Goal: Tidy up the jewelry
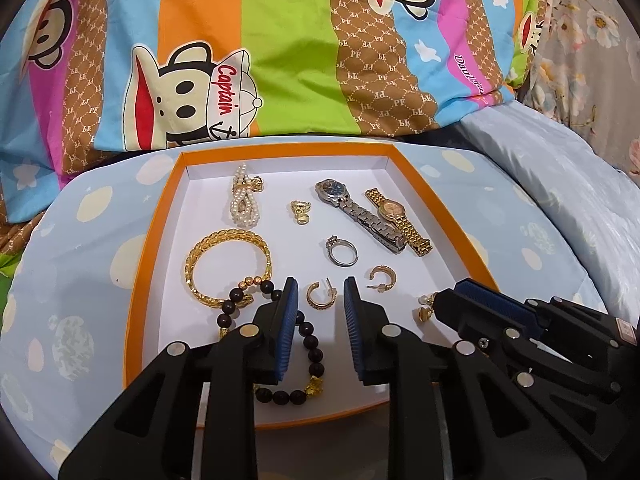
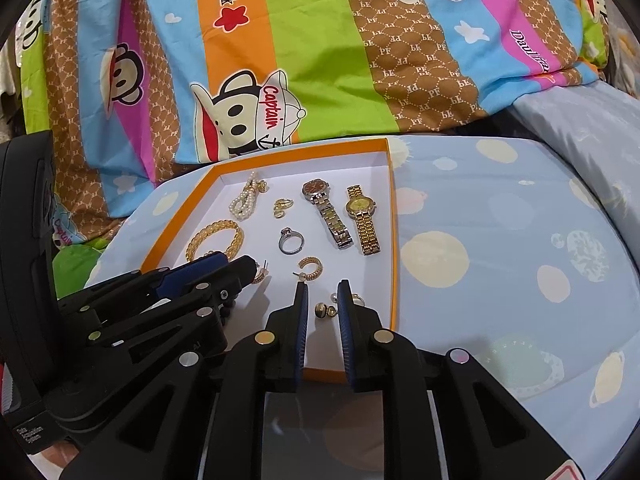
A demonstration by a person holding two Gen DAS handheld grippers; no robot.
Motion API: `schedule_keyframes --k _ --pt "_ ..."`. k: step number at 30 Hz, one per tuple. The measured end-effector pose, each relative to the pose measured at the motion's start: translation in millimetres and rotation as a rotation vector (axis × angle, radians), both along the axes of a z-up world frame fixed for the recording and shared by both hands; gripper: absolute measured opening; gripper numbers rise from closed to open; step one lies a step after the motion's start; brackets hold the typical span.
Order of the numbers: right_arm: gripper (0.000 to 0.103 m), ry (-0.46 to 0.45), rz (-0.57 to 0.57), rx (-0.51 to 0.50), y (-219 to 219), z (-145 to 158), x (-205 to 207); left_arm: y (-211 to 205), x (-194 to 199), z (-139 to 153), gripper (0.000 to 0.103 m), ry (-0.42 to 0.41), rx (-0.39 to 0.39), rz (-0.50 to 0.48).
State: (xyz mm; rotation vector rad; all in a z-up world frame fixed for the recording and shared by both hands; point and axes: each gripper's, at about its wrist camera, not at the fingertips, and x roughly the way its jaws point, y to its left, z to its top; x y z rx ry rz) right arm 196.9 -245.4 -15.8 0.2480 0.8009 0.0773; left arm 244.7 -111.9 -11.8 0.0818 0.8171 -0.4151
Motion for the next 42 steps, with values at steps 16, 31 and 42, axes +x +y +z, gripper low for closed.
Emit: schedule_keyframes --k 16,31,42 --pt "0.016 0.012 0.013 -0.02 4.3 -3.7 0.6 1.3 -1.0 -3.3 0.022 -0.006 0.018 0.009" --pt "0.015 0.011 0.03 -0.075 10.5 -1.0 -30.7 61.7 -40.6 -1.8 0.022 -0.02 0.042 0.141" --pt "0.015 0.013 0.029 -0.085 18.8 2.0 -90.2 68.1 -98.9 1.0 0.023 -0.038 0.057 0.106"
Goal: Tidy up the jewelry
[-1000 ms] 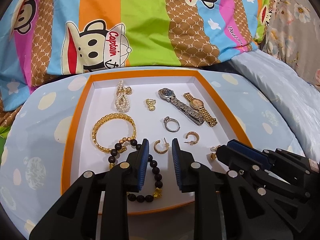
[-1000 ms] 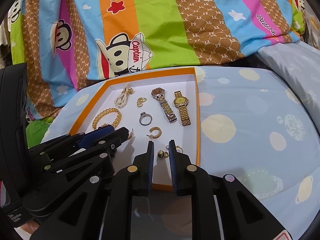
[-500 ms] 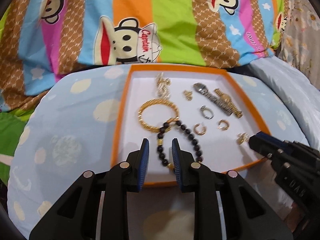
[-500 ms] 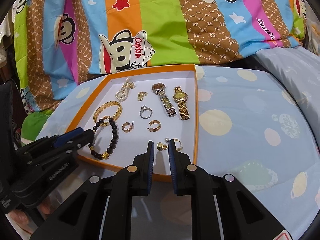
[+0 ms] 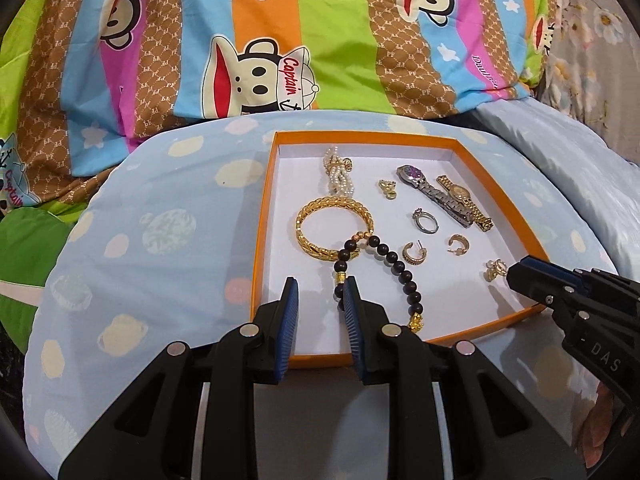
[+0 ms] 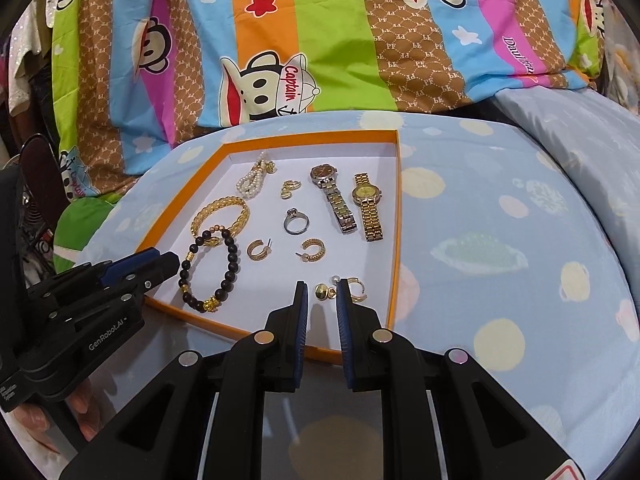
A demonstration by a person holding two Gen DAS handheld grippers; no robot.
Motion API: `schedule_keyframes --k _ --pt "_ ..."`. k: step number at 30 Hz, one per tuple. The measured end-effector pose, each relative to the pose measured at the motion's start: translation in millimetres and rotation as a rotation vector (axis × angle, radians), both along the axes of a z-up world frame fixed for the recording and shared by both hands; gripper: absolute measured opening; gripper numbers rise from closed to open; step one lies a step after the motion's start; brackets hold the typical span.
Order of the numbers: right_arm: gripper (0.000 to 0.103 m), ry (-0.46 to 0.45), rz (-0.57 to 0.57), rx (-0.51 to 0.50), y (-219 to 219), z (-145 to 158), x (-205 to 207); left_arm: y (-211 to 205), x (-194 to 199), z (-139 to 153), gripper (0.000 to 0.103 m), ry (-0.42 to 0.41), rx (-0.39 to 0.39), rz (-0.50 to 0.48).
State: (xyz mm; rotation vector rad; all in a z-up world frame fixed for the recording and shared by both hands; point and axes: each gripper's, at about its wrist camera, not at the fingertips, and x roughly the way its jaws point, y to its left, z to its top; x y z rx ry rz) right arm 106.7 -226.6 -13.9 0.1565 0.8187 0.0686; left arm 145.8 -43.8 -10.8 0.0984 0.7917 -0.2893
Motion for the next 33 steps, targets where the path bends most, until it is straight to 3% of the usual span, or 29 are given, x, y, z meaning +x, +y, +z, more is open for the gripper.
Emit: schedule_keyframes --k 3,6,8,11,20,24,33 --pt "0.018 -0.015 -0.048 -0.011 2.2 5.0 -7.6 1.0 -9.7 4.9 0.025 -0.031 -0.003 0.023" --pt "0.032 -0.067 -0.076 -0.005 7.6 16.4 -24.1 1.7 -21.2 13.7 0.037 -0.076 -0.009 0.047" --pt "0.044 -0.112 -0.093 -0.036 14.0 23.6 -36.0 1.6 -32.7 20.7 0.038 -0.117 -0.002 0.064" --pt "0.049 -0.158 -0.109 -0.082 24.1 28.9 -51.2 2.2 -47.2 25.1 0.047 -0.157 0.022 0.09" --pt "0.056 -0.162 -0.12 -0.138 32.9 25.0 -57.5 -8.9 -59.1 17.7 0.054 -0.18 0.093 0.077" --pt "0.058 -0.158 -0.119 -0.137 33.8 23.9 -57.0 -4.4 -57.2 15.7 0.059 -0.163 0.075 0.095" --pt "0.059 -0.166 -0.121 -0.147 34.5 25.0 -56.0 -3.1 -55.4 16.4 0.059 -0.162 0.074 0.121"
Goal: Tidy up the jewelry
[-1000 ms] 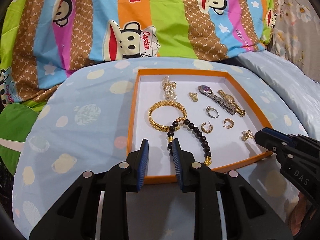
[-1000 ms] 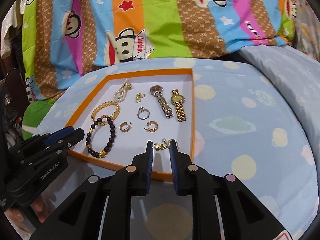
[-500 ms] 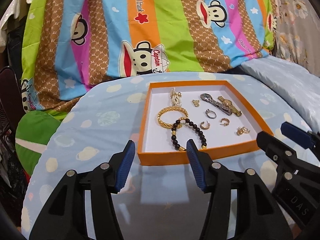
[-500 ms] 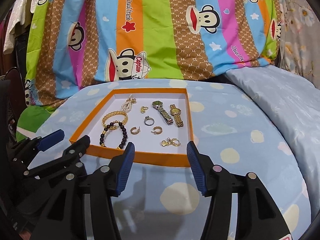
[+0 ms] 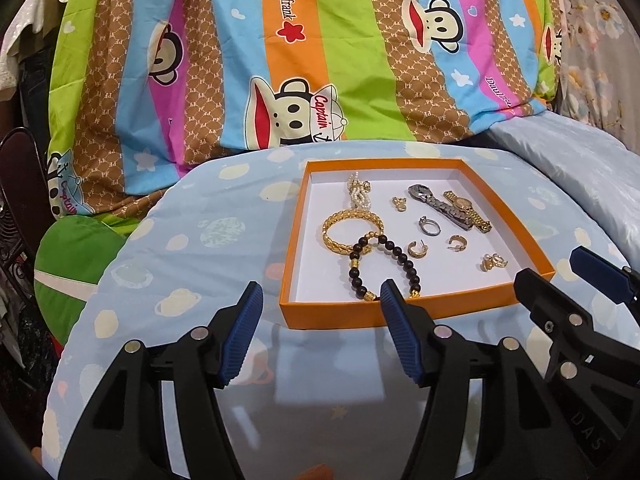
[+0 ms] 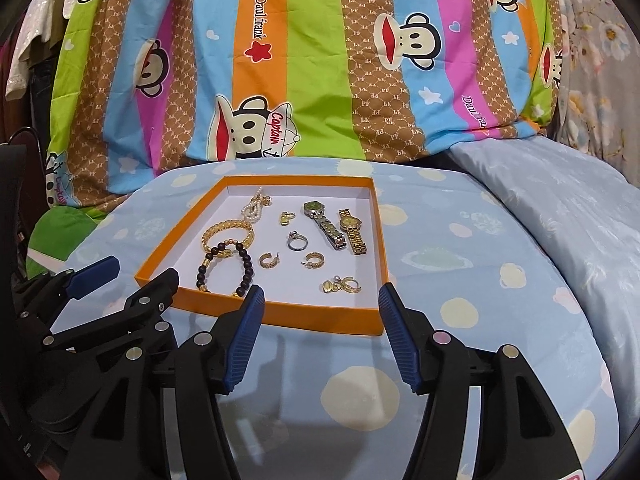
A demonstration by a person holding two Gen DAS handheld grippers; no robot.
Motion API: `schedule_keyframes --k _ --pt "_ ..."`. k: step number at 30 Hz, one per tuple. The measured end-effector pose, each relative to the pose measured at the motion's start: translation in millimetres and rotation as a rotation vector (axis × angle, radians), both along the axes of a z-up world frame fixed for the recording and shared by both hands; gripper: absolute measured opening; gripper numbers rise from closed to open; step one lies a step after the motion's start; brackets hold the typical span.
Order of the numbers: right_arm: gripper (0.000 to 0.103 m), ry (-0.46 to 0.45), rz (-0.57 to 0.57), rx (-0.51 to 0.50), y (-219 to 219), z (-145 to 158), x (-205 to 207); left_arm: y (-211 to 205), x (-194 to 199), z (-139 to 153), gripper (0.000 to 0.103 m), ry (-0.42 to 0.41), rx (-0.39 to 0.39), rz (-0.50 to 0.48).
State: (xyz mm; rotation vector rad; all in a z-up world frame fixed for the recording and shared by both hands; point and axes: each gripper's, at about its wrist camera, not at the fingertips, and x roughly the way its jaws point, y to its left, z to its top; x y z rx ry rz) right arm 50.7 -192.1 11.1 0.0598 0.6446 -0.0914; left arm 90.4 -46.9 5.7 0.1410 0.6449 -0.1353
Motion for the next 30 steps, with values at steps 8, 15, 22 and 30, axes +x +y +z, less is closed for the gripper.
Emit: schedule_keyframes --k 8,15,22,30 --pt "0.06 0.078 0.037 0.002 9.3 11.3 28.3 10.3 15.1 10.3 0.059 -0.005 -0.01 0.031" --pt "0.061 0.083 0.024 0.018 12.7 4.8 29.7 14.9 24.0 7.1 0.059 0.03 0.003 0.039" --pt "0.062 0.104 0.021 0.061 4.6 1.7 27.8 8.9 18.6 6.6 0.059 0.016 0.023 0.015" --pt "0.062 0.098 0.014 0.051 5.8 2.6 23.8 7.4 15.6 7.2 0.059 0.005 0.03 0.018"
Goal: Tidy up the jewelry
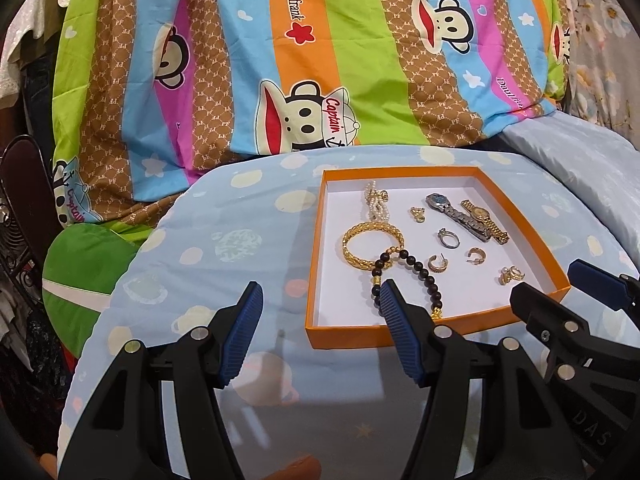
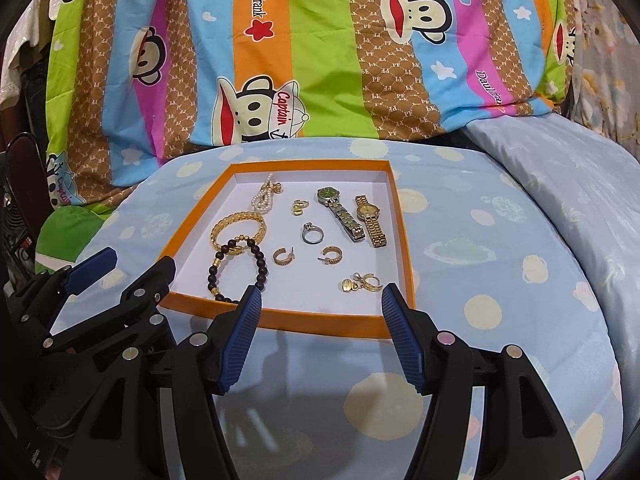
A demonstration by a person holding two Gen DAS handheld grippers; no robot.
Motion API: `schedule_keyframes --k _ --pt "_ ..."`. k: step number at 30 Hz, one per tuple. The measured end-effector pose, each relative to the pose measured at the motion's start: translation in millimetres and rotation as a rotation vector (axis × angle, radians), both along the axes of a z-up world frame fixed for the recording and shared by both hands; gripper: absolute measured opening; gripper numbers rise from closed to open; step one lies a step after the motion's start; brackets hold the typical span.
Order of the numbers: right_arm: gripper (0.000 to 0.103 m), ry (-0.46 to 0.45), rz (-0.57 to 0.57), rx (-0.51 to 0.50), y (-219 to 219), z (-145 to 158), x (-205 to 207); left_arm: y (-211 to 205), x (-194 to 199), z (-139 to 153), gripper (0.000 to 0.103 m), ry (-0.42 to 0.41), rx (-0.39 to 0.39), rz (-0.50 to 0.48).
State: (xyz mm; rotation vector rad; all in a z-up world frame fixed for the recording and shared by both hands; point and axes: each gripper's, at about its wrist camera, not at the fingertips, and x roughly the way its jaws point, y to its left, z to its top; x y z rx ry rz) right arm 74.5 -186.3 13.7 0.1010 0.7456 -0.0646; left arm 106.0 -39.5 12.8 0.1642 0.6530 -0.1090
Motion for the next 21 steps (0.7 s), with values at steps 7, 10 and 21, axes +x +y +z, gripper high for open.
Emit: schedule_keyframes --k 7,10,21 --pt "0.062 -0.002 -0.002 -0.005 0.4 0.1 -0.7 0.2 -0.6 -0.2 0.059 -0.002 0.005 0.005" --pt "0.062 -0.004 -0.002 -0.008 0.0 0.2 -1.0 1.1 -0.6 -0.6 0.059 -0.002 0.01 0.01" --pt "0.062 -0.008 -0.003 -0.011 -1.3 0.7 -1.6 1.0 -3.3 1.0 0.059 -0.016 0.011 0.018"
